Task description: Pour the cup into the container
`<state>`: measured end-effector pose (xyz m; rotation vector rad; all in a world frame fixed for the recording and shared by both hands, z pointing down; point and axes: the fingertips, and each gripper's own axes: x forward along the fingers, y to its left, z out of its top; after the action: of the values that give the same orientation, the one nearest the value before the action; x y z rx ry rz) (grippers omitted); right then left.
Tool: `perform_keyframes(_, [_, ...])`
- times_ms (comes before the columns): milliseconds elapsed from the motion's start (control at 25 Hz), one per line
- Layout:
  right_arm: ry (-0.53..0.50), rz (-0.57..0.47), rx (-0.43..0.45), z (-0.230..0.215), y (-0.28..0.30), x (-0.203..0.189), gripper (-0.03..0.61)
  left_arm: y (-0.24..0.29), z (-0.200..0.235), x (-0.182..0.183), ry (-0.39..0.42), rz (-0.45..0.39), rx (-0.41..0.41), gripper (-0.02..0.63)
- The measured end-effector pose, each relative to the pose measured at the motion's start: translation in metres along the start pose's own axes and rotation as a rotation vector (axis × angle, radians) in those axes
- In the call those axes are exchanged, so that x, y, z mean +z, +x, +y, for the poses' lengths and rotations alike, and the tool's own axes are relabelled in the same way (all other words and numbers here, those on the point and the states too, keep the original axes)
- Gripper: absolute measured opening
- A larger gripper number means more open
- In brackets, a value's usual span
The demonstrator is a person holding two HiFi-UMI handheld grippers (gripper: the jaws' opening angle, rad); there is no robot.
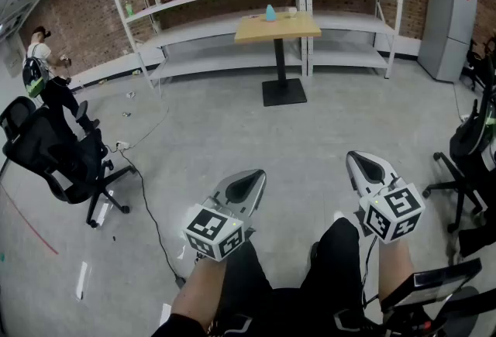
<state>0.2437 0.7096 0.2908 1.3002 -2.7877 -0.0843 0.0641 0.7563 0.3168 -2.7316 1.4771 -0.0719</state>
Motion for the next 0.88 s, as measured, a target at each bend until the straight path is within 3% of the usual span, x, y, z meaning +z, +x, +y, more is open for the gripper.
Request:
perform_keyframes(240, [-0.025,-0.004,-0.011,0.001,0.001,0.0,0.002,0.012,-0.009,0.004,0.047,0.013,-0.054,0.002])
perform_keyframes(680, [-0.034,-0.008,-0.063,0.0,0.005,-0.005,0.002,0.015,-0.011,-0.012,-0.01,0.016,-0.075,0.002])
perform_keyframes(880, [-0.008,0.023,-0.076,-0.002,0.02,-0.036,0.002,0.024,-0.001,-0.044,-0.048,0.044,-0.09,0.002])
